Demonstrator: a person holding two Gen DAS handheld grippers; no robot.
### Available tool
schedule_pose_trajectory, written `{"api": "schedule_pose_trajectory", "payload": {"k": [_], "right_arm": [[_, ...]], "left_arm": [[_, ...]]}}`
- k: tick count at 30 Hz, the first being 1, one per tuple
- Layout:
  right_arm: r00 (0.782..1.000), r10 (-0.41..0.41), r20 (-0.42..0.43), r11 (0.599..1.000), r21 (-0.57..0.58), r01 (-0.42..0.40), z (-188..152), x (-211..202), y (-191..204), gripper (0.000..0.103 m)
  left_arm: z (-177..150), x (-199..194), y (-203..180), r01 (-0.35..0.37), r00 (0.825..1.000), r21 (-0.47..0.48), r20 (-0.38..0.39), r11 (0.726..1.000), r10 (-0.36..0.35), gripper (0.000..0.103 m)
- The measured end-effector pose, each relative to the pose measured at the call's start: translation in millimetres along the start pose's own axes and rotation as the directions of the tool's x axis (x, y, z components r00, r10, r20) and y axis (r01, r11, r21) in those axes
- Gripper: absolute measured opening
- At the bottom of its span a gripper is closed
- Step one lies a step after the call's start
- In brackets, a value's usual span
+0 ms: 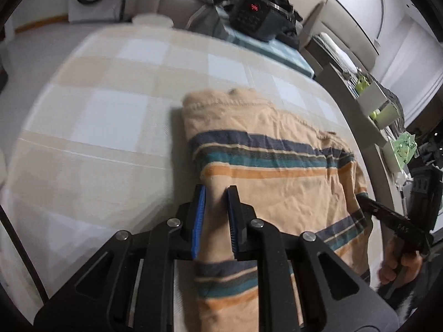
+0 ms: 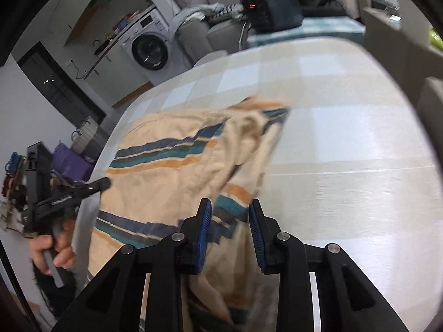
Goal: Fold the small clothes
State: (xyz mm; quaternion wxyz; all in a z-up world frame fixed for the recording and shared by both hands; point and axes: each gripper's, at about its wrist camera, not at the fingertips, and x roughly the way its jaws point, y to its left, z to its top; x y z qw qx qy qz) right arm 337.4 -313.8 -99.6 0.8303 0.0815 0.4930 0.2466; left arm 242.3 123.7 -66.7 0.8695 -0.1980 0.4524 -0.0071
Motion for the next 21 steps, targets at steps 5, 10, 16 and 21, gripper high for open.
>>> {"api": "schedule_pose_trajectory", "payload": {"k": [5,10,16,21], "right_arm": [[0.998,0.057,-0.017,0.998,0.003,-0.057,-19,-12,-10,0.028],[0.998,0.064,-0.029,0.996,-0.061,-0.066,-30,-12,-4,0.019],[0.998,-0.048,-0.049,0.998,-0.036,0.046,-41,-13,-22,0.007],[0.997,0.045,0.058,0.998,-0.042,-0.042,-34,-47,-8,0.029]], "left_arm": [[-12,-24,-21,0.028,0.998,0.025,0.050,0.999,-0.029,0.026],[-31,-41,-40,0.093,0.995,0.056,0.037,0.994,-0.095,0.045],[-54,-34,-66,0.089,0.996,0.124,-0.018,0.988,-0.088,0.057],[-73,-37,-83,0.096,0.995,0.172,-0.004,0.980,-0.097,0.081]]}}
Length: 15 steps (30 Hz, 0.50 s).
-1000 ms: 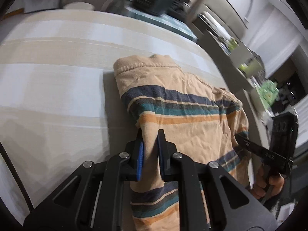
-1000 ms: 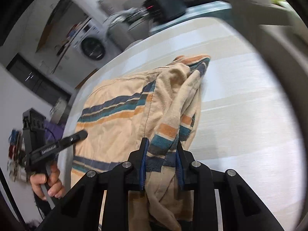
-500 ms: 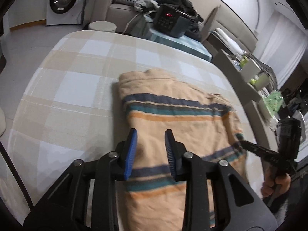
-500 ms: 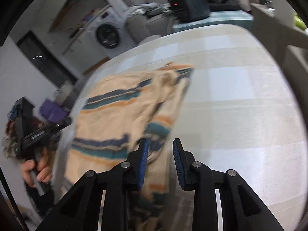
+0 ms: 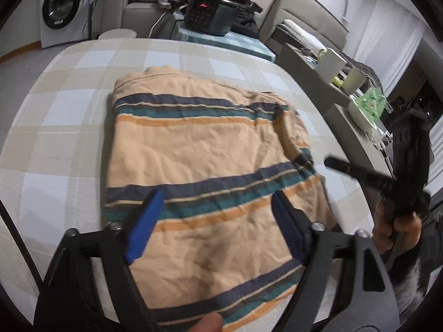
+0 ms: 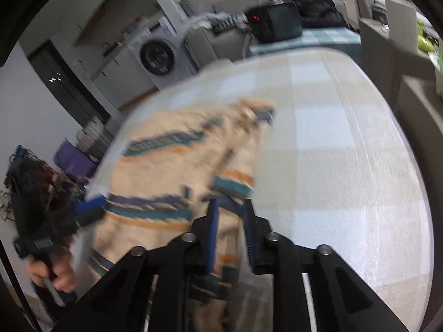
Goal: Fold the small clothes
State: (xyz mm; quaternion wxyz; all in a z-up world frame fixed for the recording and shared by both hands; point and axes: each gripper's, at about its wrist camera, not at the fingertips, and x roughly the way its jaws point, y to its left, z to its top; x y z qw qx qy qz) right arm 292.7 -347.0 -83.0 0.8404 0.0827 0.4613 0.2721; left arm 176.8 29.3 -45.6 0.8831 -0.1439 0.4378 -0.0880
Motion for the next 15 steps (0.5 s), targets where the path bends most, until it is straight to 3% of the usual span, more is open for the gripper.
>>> {"api": "schedule_pose_trajectory", "payload": {"k": [2,6,9,10,11,12,15], "right_arm": [[0.999,0.043,0.016,0.999,-0.009,-0.043,10,4,11,0.048],[0.999,0.039,-0.003,0.998,0.057,-0.039,30,41,9,0.049],[0.997,0.071,-0.015,0.984,0.166,-0.068,40,67,-8,0.049],[0.996,0.085,-0.019,0.979,0.186,-0.080,43,73,-11,0.039],[0.997,0.081,-0.011,0.980,0.181,-0.078,45,74,-10,0.015],[0.998,0.066,-0.006,0.984,0.169,-0.064,47,73,-9,0.007],[0.996,0.084,0.042,0.990,0.111,-0.089,52,51,5,0.006]], "left_arm": [[-4,0,-7,0.018,1.000,0.023,0.004,1.000,-0.018,0.086],[-8,4,-8,0.028,1.000,0.035,0.003,0.999,-0.028,0.100],[-10,6,0,0.030,1.000,0.010,0.001,0.999,-0.030,0.100],[-10,7,2,0.030,1.000,0.005,0.000,1.000,-0.030,0.100],[-11,8,5,0.028,1.000,0.002,-0.004,1.000,-0.028,0.100],[-11,9,7,0.025,1.000,0.002,-0.007,1.000,-0.025,0.100],[-11,11,14,0.021,1.000,-0.004,-0.012,1.000,-0.021,0.100]]}}
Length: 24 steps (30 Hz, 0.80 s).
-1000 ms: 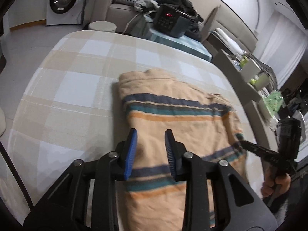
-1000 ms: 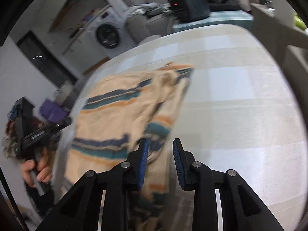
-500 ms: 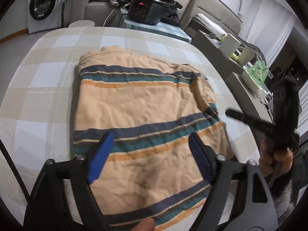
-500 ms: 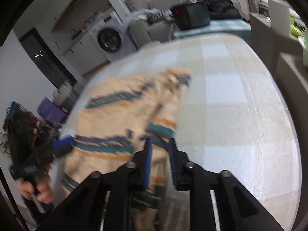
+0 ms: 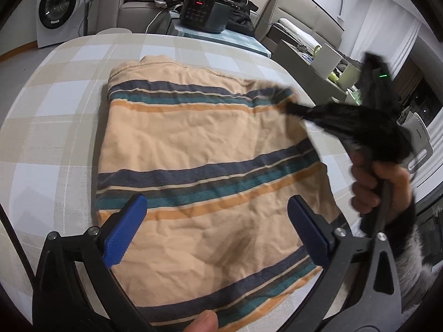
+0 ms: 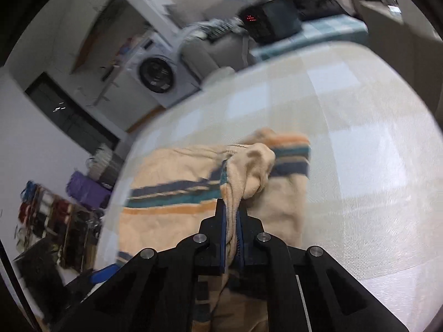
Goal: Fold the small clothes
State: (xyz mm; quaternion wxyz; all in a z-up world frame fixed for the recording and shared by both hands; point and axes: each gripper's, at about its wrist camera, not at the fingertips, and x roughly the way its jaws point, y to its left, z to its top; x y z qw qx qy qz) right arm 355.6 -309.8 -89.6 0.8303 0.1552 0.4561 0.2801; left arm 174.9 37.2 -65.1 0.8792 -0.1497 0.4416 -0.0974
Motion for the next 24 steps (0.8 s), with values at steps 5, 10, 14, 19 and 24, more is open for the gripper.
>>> {"api": "schedule_pose_trajectory", "payload": {"k": [5,10,14,19,24], "right_arm": [[0.997,-0.079,0.019,0.989,-0.127,0.081,13,-15,8,0.007],[0.983,-0.171,-0.066,0.984,-0.064,0.167,4,13,-20,0.015],[0.994,-0.111,-0.018,0.992,-0.059,0.110,-10,-29,-13,0.024],[0.997,0.027,-0.076,0.999,-0.036,-0.030,-59,-61,-2,0.026],[0.988,0.046,-0.150,0.998,-0.030,-0.051,-91,-52,7,0.026]], "left_arm": [[1,2,8,-0.005,1.000,-0.012,0.003,1.000,0.005,0.100],[1,3,8,-0.031,1.000,-0.002,-0.002,1.000,0.031,0.100],[1,-3,9,-0.033,0.999,-0.001,0.007,0.999,0.033,0.100],[0,-8,11,-0.020,1.000,-0.011,0.015,1.000,0.021,0.100],[-10,-17,10,-0.040,0.999,-0.002,0.022,0.999,0.040,0.101]]}}
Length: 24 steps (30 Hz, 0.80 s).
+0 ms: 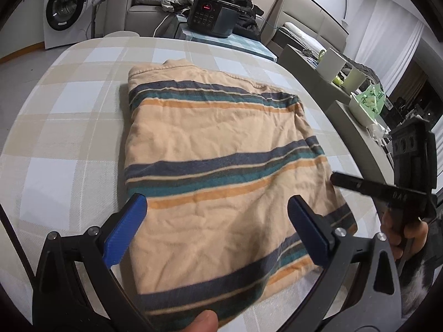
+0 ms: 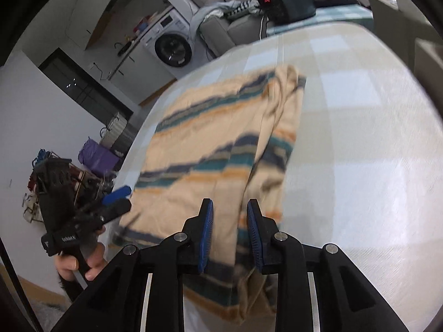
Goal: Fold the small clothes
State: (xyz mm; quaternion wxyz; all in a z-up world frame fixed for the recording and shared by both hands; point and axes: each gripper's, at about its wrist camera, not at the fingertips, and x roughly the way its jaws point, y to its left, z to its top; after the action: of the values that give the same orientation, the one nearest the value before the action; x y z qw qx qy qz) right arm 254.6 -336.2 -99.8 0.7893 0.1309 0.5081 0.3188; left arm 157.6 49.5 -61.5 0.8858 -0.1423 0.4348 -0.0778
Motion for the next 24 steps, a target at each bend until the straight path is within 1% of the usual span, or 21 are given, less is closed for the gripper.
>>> {"api": "schedule_pose_trajectory", "payload": {"k": [4,5,6,7,8,10,12,14,16,17,18,19,21,22,23,24], "right_arm": [[1.000,-0.016,-0.012,1.000,0.004,0.016,-8,9,1,0.026],[1.000,-0.017,-0.010,1.000,0.012,0.017,-7,11,1,0.023],[1.000,-0.024,-0.006,1.000,0.017,0.024,-7,11,2,0.019],[0.999,-0.032,0.011,0.999,0.004,0.032,-7,10,3,0.006],[0.999,-0.036,0.022,0.999,-0.005,0.036,-7,7,6,0.006],[0.997,-0.011,0.072,0.999,-0.034,0.013,-7,-13,15,0.005],[0.996,-0.018,0.089,0.998,-0.053,0.022,-12,-27,22,0.005],[0.995,-0.047,0.083,0.997,-0.055,0.052,-20,-32,20,0.005],[0.989,-0.128,0.073,0.991,-0.034,0.130,-27,-21,10,0.006],[0.988,-0.139,0.064,0.990,-0.014,0.140,-29,-18,4,0.007],[0.990,-0.133,0.054,0.991,0.005,0.132,-30,-15,1,0.009],[0.993,-0.105,0.051,0.994,0.024,0.104,-33,-17,-1,0.013],[0.997,-0.047,0.060,0.999,0.022,0.046,-38,-27,3,0.025],[0.998,-0.027,0.058,1.000,0.012,0.026,-42,-32,5,0.038],[0.998,-0.014,0.055,1.000,0.003,0.014,-47,-36,6,0.045],[0.999,0.008,0.047,1.000,-0.010,-0.007,-55,-39,8,0.045]], "left_arm": [[-15,-7,9,-0.033,0.999,0.003,-0.008,0.999,0.033,0.101],[-19,-8,13,-0.041,0.999,0.000,-0.013,0.999,0.041,0.101],[-23,-9,17,-0.049,0.999,-0.003,-0.017,0.999,0.049,0.101],[-28,-10,21,-0.056,0.998,-0.011,-0.022,0.998,0.056,0.101],[-32,-13,26,-0.059,0.998,-0.023,-0.024,0.998,0.059,0.100],[-37,-18,35,-0.061,0.998,-0.047,-0.020,0.997,0.060,0.100],[-40,-27,46,-0.067,0.998,-0.072,-0.005,0.995,0.066,0.100],[-41,-32,52,-0.079,0.997,-0.077,0.006,0.994,0.080,0.101],[-43,-33,57,-0.092,0.996,-0.080,0.006,0.993,0.093,0.101],[-45,-33,60,-0.092,0.996,-0.083,0.003,0.992,0.092,0.101],[-46,-32,61,-0.092,0.996,-0.084,-0.002,0.992,0.093,0.101],[-47,-32,62,-0.098,0.995,-0.085,-0.008,0.992,0.098,0.101],[-52,-33,60,-0.096,0.995,-0.072,-0.016,0.993,0.095,0.101],[-55,-34,59,-0.087,0.996,-0.064,-0.021,0.994,0.085,0.101],[-57,-35,58,-0.072,0.997,-0.054,-0.026,0.996,0.071,0.101],[-58,-36,56,-0.061,0.998,-0.048,-0.030,0.997,0.060,0.101]]}}
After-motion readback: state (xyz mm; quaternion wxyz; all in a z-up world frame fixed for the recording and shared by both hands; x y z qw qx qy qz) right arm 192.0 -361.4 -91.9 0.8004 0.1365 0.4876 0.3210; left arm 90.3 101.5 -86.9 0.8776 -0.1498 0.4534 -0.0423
